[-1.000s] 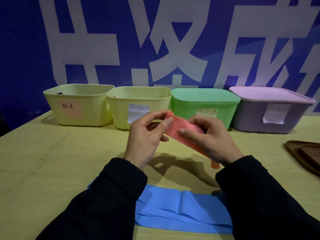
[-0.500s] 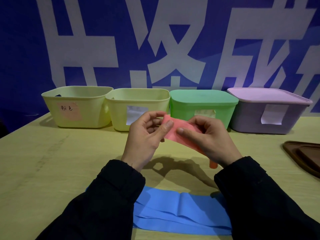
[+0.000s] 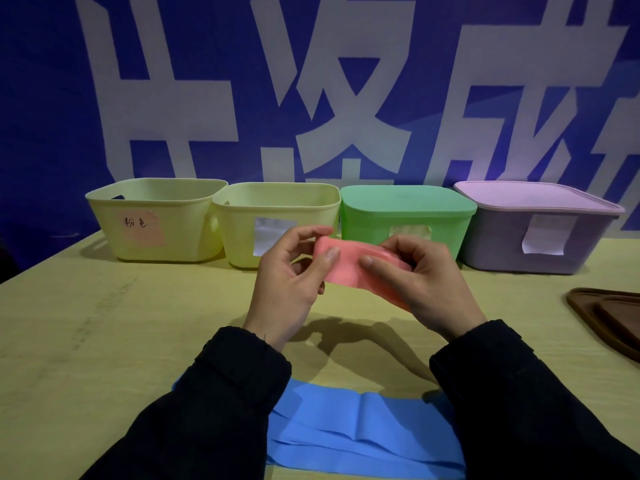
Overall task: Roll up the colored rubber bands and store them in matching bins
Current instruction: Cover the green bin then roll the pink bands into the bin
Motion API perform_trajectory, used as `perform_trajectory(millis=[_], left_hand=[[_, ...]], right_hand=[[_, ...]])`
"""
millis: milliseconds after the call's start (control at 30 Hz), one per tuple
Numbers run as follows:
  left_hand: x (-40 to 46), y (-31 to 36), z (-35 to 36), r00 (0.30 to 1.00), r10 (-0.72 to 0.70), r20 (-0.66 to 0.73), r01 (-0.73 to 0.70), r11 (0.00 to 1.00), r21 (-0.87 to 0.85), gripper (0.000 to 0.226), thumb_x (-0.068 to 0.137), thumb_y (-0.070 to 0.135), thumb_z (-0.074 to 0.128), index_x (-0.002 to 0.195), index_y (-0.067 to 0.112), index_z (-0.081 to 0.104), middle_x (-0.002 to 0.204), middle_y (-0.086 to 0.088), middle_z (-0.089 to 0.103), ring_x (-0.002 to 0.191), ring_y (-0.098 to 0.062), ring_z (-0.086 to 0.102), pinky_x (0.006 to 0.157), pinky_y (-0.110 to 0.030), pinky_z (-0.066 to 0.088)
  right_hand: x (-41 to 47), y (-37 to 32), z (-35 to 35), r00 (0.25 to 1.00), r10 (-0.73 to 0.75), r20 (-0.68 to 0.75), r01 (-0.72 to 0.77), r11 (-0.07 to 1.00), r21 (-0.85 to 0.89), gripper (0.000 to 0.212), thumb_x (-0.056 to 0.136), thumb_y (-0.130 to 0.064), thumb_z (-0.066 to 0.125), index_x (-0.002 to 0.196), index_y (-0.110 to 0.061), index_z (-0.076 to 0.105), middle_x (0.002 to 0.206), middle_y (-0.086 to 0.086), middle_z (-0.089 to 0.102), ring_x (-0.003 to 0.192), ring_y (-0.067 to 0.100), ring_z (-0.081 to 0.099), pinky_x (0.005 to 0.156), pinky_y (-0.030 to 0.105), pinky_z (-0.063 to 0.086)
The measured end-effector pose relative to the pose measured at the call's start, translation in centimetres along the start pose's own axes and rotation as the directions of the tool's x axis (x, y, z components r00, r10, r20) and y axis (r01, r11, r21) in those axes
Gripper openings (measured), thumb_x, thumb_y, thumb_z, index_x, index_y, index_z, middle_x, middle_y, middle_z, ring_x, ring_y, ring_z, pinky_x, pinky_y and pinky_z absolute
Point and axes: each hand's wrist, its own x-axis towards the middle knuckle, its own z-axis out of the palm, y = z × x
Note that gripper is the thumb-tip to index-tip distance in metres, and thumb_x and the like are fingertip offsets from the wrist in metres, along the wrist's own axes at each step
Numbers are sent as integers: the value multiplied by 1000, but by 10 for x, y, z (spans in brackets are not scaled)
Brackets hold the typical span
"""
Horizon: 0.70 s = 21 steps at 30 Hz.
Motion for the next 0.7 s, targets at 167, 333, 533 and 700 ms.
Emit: perform_trajectory(millis=[167,333,533,700], left_hand=[[1,3,-1,1000,-1,-14,0,999,-38,29,90,15,73,117,25,67,90,7,72,80,-10,67,64,-24,53],[5,-1,-6,995,7,-95,-10,999,-37,28,83,29,76,111,27,68,95,3,76,93,-13,68,83,-32,56],[3,-1,-4,998,-7,-68,5,999,-38,13,92,20,71,104,26,72,101,2,76,94,-14,70,77,-28,58],[1,-1,-2,1000,-16,6,16,998,-66,21,103,13,56,114,26,68,94,6,69,74,-14,61,63,-30,54]], right_hand=[[2,0,-6,1000,12,17,-12,1000,1,28,83,-37,80,74,-15,67,60,-9,56,54,7,47,48,23,36],[0,4,-21,942,104,318,-181,958,223,15,73,-16,85,77,-17,70,67,-5,65,55,7,58,44,19,45],[2,8,-23,976,136,170,-185,930,319,21,70,-16,88,76,-8,69,61,3,62,49,14,53,43,23,44],[0,6,-23,984,140,113,-173,913,368,18,75,-15,84,84,-10,69,70,11,71,60,22,62,43,19,41]])
